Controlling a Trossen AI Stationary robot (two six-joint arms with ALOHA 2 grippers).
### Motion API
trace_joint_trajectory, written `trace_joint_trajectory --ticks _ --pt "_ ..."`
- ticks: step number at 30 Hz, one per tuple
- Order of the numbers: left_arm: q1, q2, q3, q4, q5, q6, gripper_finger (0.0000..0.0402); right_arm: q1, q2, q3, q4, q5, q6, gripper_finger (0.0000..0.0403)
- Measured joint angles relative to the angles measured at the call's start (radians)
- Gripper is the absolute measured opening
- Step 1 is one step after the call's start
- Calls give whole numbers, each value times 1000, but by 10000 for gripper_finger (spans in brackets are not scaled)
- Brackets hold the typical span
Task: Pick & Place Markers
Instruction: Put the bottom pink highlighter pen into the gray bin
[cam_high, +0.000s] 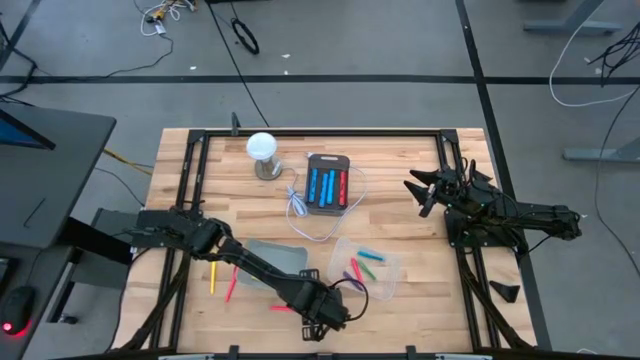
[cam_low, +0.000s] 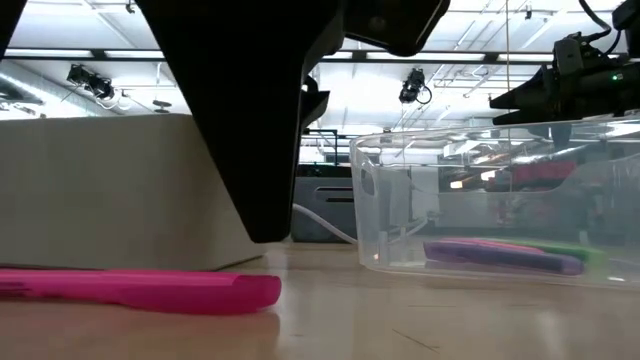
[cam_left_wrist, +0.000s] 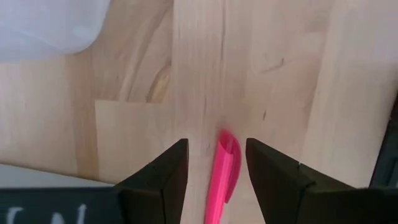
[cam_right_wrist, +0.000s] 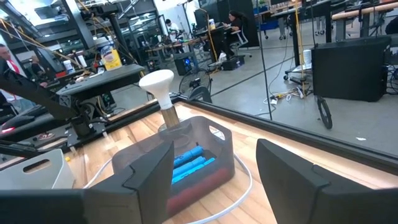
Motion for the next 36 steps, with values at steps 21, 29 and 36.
trace_joint_trajectory --ticks 21,29,36 --pt "-26 12 164 -100 -189 87 138 0 0 0 0 0 0 231" --pt "1 16 164 -150 -214 89 88 0 0 0 0 0 0 231" --pt "45 16 164 -104 -160 99 9 0 0 0 0 0 0 231"
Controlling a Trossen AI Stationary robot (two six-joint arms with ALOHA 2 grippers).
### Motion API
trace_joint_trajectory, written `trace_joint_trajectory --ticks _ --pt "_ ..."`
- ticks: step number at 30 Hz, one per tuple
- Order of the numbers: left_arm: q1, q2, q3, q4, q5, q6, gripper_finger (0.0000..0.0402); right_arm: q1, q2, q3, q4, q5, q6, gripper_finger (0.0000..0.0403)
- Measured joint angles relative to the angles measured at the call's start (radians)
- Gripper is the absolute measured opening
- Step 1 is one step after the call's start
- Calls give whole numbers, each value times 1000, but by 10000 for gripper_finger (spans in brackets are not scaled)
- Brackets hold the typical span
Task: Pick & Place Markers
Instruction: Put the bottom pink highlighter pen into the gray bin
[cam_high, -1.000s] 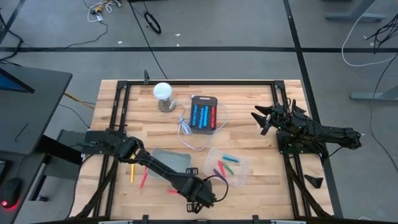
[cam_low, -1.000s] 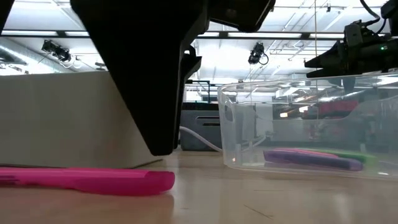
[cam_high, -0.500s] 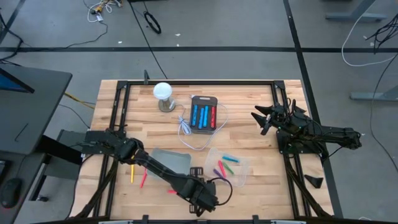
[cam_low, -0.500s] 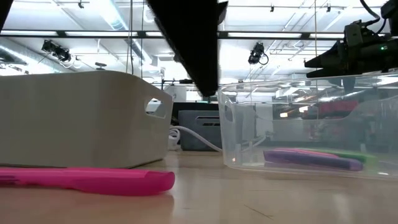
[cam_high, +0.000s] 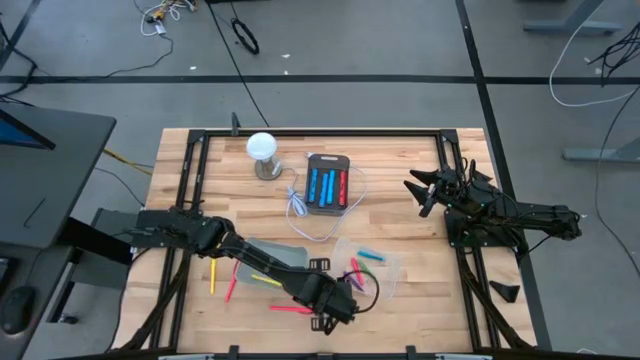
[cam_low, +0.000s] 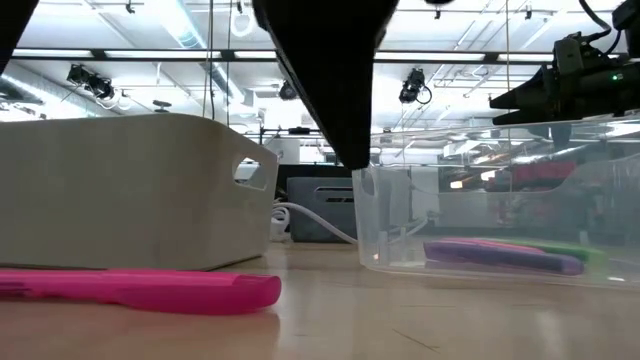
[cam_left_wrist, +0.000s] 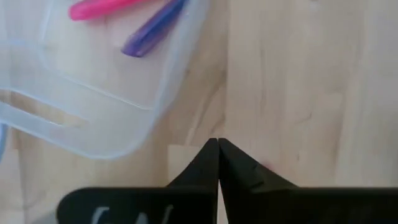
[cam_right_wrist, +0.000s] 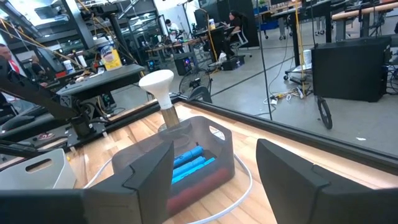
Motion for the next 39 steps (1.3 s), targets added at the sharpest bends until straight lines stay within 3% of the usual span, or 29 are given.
trace_joint_trajectory --ticks 16,32,39 --pt "-15 -1 0 -109 1 -17 2 0 0 0 0 0 0 231" --pt "-96 125 2 -130 -77 22 1 0 0 0 -1 0 0 231" --pt "-105 136 5 -136 -17 43 1 0 0 0 -1 0 0 231"
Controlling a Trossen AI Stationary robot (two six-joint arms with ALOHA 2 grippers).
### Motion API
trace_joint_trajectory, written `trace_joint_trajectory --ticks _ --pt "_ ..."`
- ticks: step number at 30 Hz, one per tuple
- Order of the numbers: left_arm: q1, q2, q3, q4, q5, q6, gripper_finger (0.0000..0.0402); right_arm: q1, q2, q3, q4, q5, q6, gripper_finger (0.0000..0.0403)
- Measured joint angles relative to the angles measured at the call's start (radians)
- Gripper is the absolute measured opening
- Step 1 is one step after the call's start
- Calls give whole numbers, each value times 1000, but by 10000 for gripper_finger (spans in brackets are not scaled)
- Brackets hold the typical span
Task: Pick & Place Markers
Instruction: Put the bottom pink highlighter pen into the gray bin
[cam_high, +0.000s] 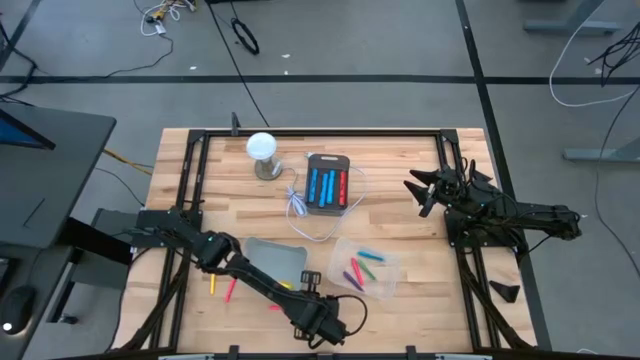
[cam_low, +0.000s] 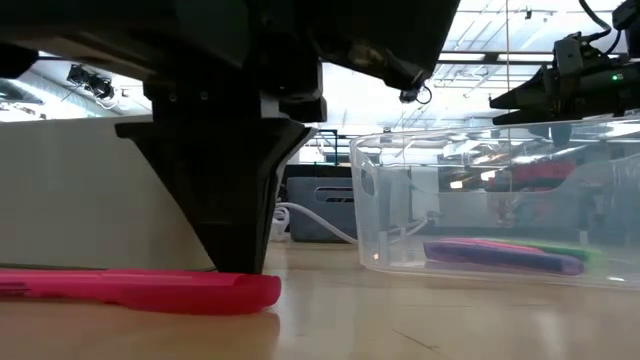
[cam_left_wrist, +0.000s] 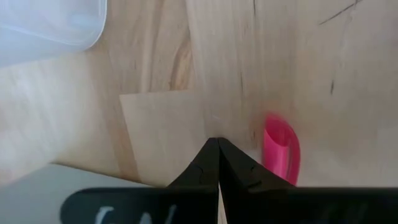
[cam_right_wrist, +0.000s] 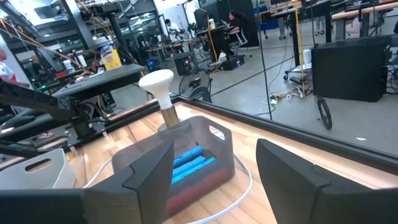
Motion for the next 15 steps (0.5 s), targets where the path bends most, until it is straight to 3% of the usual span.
trace_joint_trajectory --ticks 15 --pt "-25 11 49 -95 105 -18 0 0 0 0 0 0 0 231"
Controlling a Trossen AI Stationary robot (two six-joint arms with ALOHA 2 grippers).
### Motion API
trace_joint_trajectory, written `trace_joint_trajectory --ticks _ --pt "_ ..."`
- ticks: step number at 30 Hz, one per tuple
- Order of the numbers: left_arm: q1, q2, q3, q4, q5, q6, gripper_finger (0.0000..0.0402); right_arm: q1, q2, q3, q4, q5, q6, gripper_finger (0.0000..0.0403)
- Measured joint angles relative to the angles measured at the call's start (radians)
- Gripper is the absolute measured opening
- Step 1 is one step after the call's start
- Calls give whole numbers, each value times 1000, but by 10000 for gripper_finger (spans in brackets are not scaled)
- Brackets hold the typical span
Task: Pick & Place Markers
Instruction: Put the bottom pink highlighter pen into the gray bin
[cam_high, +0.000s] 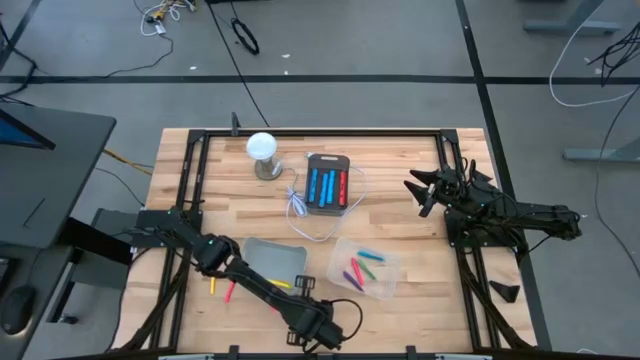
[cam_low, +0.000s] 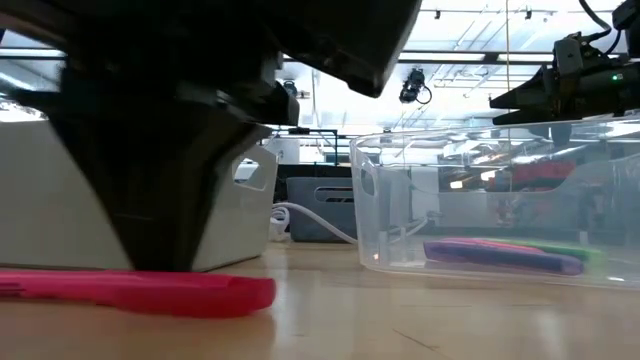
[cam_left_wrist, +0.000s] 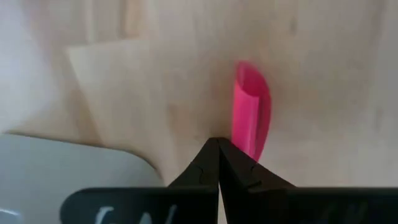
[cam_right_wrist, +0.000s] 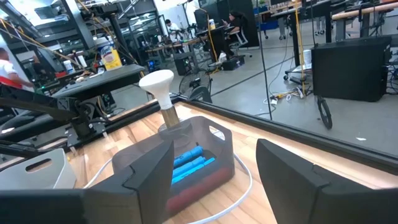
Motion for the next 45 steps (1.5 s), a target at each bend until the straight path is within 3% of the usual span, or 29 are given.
trace_joint_trajectory --ticks 18,21,32,45 --pt "-30 1 7 -18 44 -60 4 0 0 0 0 0 0 231" --pt "-21 1 8 -55 103 -59 17 0 0 0 0 0 0 231" --pt "-19 -2 27 -128 164 -34 69 0 0 0 0 0 0 231" --pt "-25 -2 27 -157 166 19 122 0 0 0 0 0 0 231"
